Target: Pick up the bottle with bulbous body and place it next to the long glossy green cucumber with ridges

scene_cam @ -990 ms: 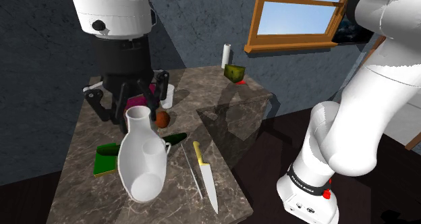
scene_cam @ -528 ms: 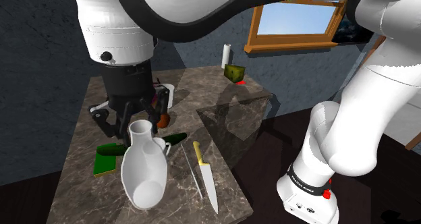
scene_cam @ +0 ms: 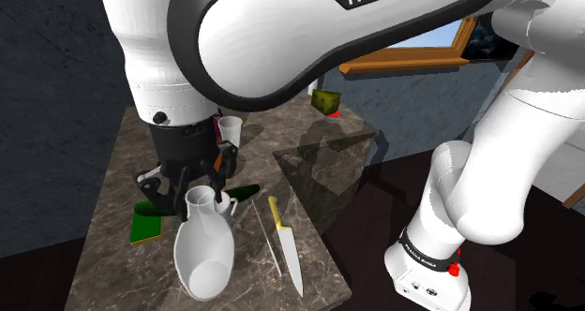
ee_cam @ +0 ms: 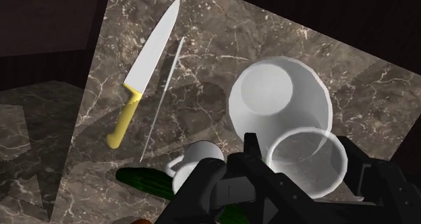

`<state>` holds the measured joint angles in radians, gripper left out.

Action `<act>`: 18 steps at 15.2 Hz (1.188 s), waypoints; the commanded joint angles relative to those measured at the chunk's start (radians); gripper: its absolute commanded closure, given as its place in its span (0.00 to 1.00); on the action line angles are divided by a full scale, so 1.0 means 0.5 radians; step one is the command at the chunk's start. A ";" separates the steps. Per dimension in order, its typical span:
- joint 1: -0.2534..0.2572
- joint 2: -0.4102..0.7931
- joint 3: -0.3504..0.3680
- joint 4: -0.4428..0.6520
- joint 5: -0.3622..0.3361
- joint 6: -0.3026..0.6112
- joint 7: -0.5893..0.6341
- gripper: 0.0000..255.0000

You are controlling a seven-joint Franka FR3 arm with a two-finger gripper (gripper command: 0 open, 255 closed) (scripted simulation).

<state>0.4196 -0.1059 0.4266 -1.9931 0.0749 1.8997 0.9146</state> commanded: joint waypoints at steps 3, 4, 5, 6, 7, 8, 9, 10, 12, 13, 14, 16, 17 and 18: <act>0.004 0.017 0.007 -0.091 -0.004 0.109 0.006 1.00; 0.005 0.023 0.009 -0.112 -0.006 0.136 0.007 1.00; 0.005 0.029 0.010 -0.132 -0.008 0.162 0.009 1.00; 0.006 0.037 0.012 -0.152 -0.010 0.189 0.010 1.00; 0.006 0.044 0.013 -0.172 -0.013 0.216 0.012 1.00; 0.007 0.052 0.015 -0.191 -0.016 0.242 0.013 1.00; 0.007 0.061 0.016 -0.210 -0.019 0.269 0.015 1.00; 0.008 0.070 0.017 -0.228 -0.022 0.296 0.017 1.00; 0.009 0.084 0.020 -0.256 -0.027 0.336 0.021 1.00; 0.009 0.084 0.020 -0.256 -0.027 0.336 0.021 1.00; 0.009 0.084 0.020 -0.256 -0.027 0.336 0.021 1.00; 0.009 0.084 0.020 -0.256 -0.027 0.336 0.021 1.00; 0.009 0.084 0.020 -0.256 -0.027 0.336 0.021 1.00; 0.009 0.084 0.020 -0.256 -0.027 0.336 0.021 1.00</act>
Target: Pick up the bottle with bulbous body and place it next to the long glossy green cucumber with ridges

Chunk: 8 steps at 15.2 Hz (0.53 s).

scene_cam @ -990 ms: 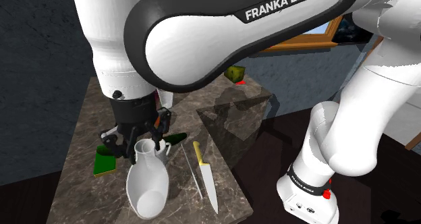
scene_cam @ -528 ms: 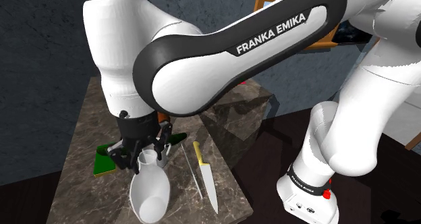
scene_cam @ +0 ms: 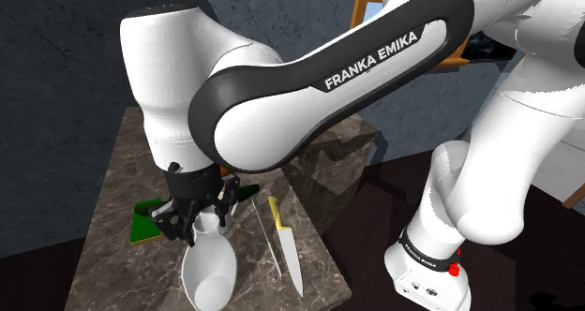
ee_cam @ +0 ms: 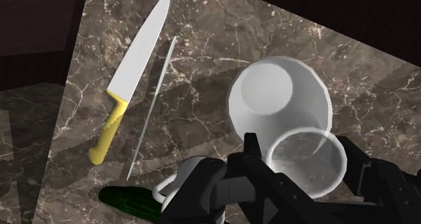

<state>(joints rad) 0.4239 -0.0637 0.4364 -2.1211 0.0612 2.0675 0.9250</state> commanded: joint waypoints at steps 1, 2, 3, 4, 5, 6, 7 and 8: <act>0.000 0.000 0.000 0.001 0.000 0.000 0.000 1.00; 0.000 0.000 0.000 0.001 0.000 0.001 0.000 0.00; 0.000 0.000 0.000 0.001 0.000 0.001 0.000 0.00; 0.000 0.000 0.000 0.001 0.000 0.000 0.000 0.00; 0.000 0.000 0.000 0.001 0.000 0.000 0.000 0.00; 0.000 0.000 0.000 0.001 0.000 0.000 0.000 0.00; 0.000 0.000 0.000 0.001 0.000 0.000 0.000 0.00; -0.002 -0.024 -0.004 0.045 0.009 -0.066 -0.007 0.00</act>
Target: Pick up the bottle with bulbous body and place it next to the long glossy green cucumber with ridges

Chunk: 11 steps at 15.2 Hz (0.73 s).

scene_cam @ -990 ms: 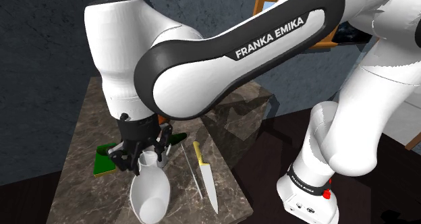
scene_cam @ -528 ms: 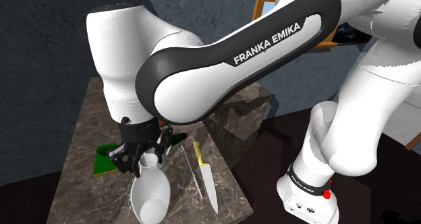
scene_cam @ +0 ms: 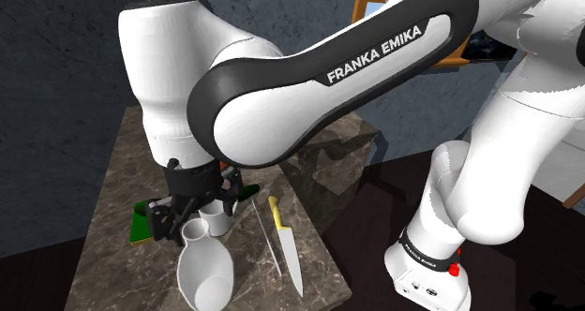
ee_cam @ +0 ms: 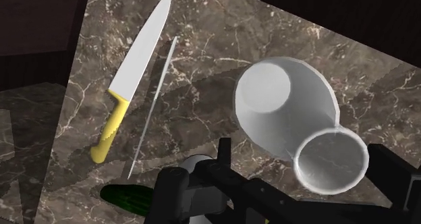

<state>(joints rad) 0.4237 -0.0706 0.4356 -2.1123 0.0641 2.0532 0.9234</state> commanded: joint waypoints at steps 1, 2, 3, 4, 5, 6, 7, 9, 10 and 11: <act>-0.004 -0.031 -0.007 0.075 0.010 -0.104 -0.010 0.00; -0.006 -0.049 -0.011 0.124 0.016 -0.171 -0.015 0.00; -0.007 -0.061 -0.014 0.166 0.020 -0.223 -0.018 0.00; -0.007 -0.061 -0.014 0.166 0.020 -0.223 -0.018 0.00; -0.007 -0.061 -0.014 0.165 0.020 -0.223 -0.018 0.00; -0.007 -0.061 -0.014 0.166 0.020 -0.223 -0.018 0.00; -0.007 -0.061 -0.014 0.166 0.020 -0.223 -0.018 0.00; -0.007 -0.061 -0.014 0.166 0.020 -0.223 -0.018 0.00; -0.007 -0.061 -0.014 0.166 0.020 -0.223 -0.018 0.00; -0.007 -0.061 -0.014 0.166 0.020 -0.223 -0.018 0.00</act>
